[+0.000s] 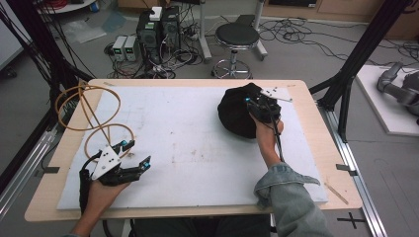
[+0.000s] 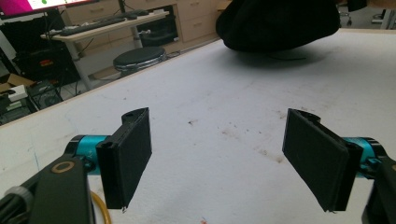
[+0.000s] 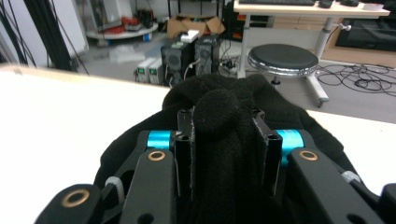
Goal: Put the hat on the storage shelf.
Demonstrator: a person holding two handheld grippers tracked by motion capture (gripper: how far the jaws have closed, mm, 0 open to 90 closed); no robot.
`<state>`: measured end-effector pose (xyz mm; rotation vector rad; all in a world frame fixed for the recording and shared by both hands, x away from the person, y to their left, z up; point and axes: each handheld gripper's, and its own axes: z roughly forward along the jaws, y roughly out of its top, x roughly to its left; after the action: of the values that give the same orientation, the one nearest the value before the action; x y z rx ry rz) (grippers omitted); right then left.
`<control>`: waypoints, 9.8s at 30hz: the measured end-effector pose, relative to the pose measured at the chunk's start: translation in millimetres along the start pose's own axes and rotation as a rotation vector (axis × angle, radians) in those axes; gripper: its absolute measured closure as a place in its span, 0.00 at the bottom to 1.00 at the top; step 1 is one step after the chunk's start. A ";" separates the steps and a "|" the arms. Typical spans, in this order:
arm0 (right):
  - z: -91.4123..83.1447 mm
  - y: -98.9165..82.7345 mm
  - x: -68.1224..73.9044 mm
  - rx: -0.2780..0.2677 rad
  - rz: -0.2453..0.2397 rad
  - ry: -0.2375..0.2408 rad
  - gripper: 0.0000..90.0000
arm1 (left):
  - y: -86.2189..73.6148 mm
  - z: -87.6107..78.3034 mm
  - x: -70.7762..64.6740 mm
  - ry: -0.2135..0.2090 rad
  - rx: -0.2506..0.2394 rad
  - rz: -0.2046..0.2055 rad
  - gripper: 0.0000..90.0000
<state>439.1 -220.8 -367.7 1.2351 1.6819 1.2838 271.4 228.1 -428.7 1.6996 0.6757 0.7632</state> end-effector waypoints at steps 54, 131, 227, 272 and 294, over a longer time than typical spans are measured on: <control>-3.9 141.3 136.9 -0.210 0.089 0.234 0.76 | -1.6 -27.5 -9.1 -0.002 0.032 0.075 0.28; 50.7 149.8 321.8 -0.165 0.030 0.880 0.75 | -2.6 -29.4 -12.6 -0.038 0.035 0.092 0.28; 6.5 148.3 141.6 -0.148 0.016 0.442 0.26 | -8.0 -20.3 -11.7 -0.048 0.079 0.095 0.28; -95.6 24.3 -9.5 -0.141 0.063 0.124 0.26 | -7.8 -13.7 -11.4 -0.043 0.090 0.099 0.28; -106.8 -49.6 -8.9 -0.121 0.021 0.079 0.25 | -9.2 -15.6 -9.4 -0.028 0.091 0.088 0.28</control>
<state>331.4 -266.1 -385.2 1.1474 1.6241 1.4421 252.8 232.5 -436.0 1.8295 0.6275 0.7785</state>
